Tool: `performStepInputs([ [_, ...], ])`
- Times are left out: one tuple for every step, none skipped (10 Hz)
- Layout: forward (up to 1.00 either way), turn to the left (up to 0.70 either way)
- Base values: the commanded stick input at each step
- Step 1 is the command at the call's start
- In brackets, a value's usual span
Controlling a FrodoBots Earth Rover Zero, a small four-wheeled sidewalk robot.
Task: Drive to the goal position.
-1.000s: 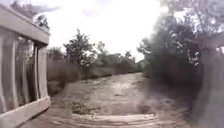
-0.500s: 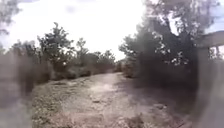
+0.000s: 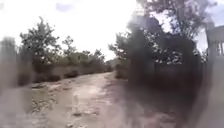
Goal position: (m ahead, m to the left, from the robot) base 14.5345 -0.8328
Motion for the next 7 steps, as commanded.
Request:
performStepInputs([
  [1.0, 0.0],
  [1.0, 0.0],
  [1.0, 0.0],
  [1.0, 0.0],
  [1.0, 0.4],
  [1.0, 0.4],
  [1.0, 0.04],
])
